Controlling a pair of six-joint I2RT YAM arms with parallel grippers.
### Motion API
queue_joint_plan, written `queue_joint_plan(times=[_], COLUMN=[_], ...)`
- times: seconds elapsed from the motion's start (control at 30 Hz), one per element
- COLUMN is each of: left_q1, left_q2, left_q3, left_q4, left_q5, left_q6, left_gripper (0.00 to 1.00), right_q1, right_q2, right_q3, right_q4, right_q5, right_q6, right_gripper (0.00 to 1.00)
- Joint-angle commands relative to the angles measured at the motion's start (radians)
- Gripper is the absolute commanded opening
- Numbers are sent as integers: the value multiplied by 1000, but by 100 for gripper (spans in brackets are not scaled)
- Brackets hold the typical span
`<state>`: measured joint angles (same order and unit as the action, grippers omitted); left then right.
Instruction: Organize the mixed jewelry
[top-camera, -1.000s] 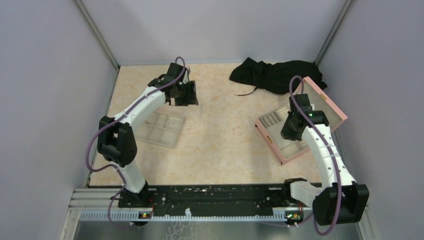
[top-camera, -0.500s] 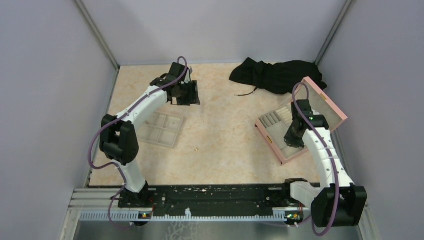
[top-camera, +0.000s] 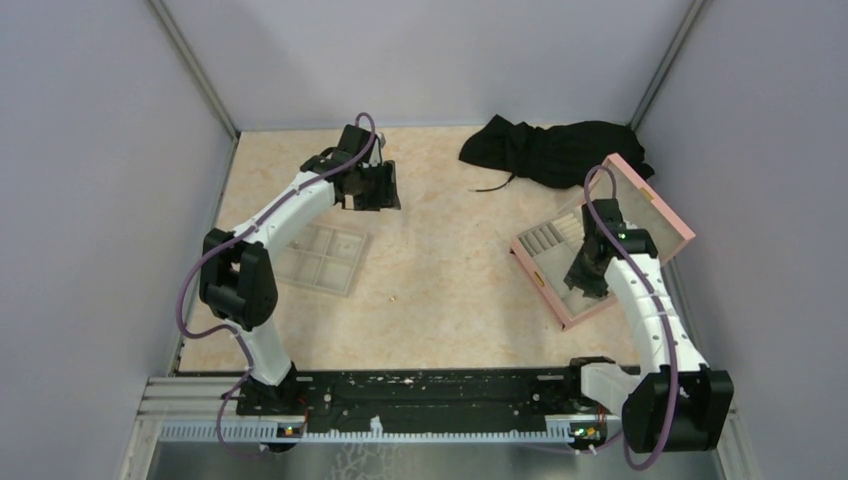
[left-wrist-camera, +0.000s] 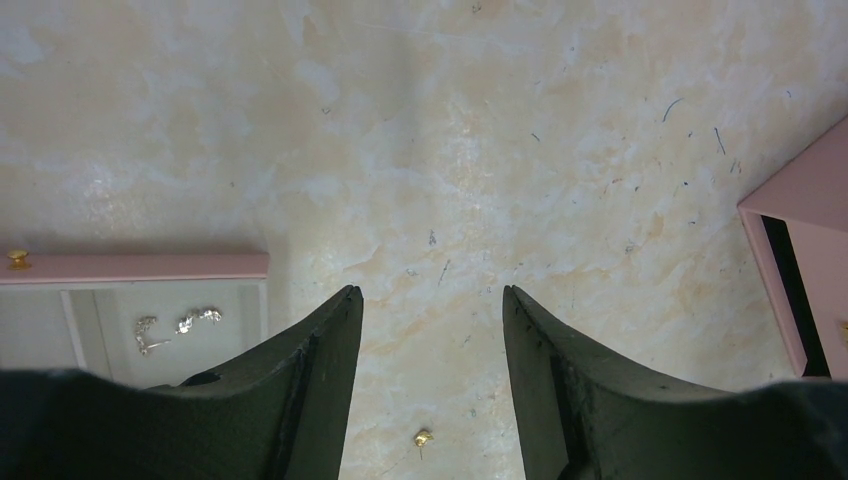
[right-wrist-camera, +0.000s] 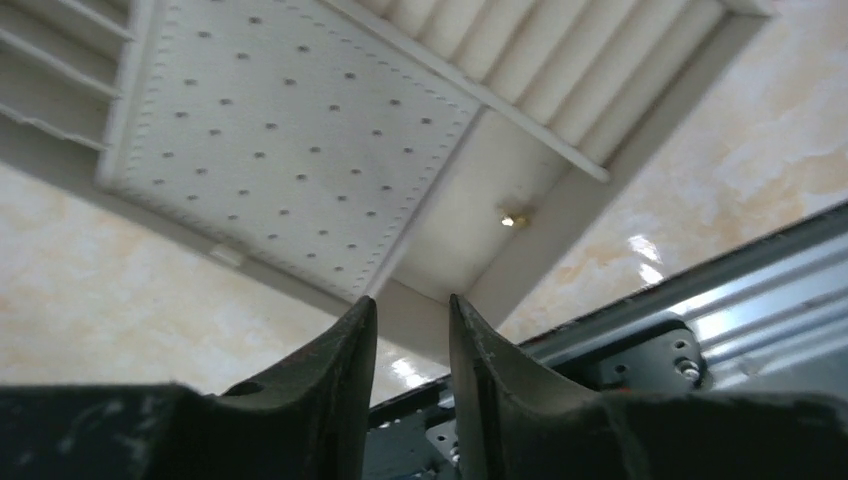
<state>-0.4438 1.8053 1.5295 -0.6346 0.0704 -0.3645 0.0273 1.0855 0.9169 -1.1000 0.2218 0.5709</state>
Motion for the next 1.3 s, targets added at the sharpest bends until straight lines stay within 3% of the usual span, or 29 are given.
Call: queue_joint_plan(times=[0.0, 0.07, 0.2, 0.33, 0.5, 0.67, 0.77, 1.0, 1.27], left_q1=[-6, -6, -6, -6, -6, 7, 79, 303, 480], left_q2=[12, 15, 12, -3, -22, -77, -96, -156, -166], left_q3=[39, 45, 45, 34, 0, -75, -74, -60, -31], left_q4=[21, 20, 15, 10, -18, -40, -98, -183, -230], left_q5=[-10, -11, -16, -32, -39, -61, -21, 16, 21], left_q6=[16, 16, 13, 13, 8, -2, -21, -67, -117], left_gripper=[60, 61, 60, 61, 61, 62, 63, 63, 66], right_q1=[-8, 12, 109, 118, 149, 389, 556, 832, 941], right_q2=[-43, -15, 131, 231, 301, 365, 431, 501, 699], right_q3=[49, 68, 161, 216, 265, 312, 332, 282, 380], right_q4=[189, 259, 310, 375, 421, 431, 442, 665, 699], right_q5=[-199, -288, -249, -278, -327, -308, -256, -254, -229], right_q6=[-66, -67, -74, -47, -58, -136, -170, -365, -371], right_gripper=[35, 39, 41, 48, 49, 49, 50, 50, 53])
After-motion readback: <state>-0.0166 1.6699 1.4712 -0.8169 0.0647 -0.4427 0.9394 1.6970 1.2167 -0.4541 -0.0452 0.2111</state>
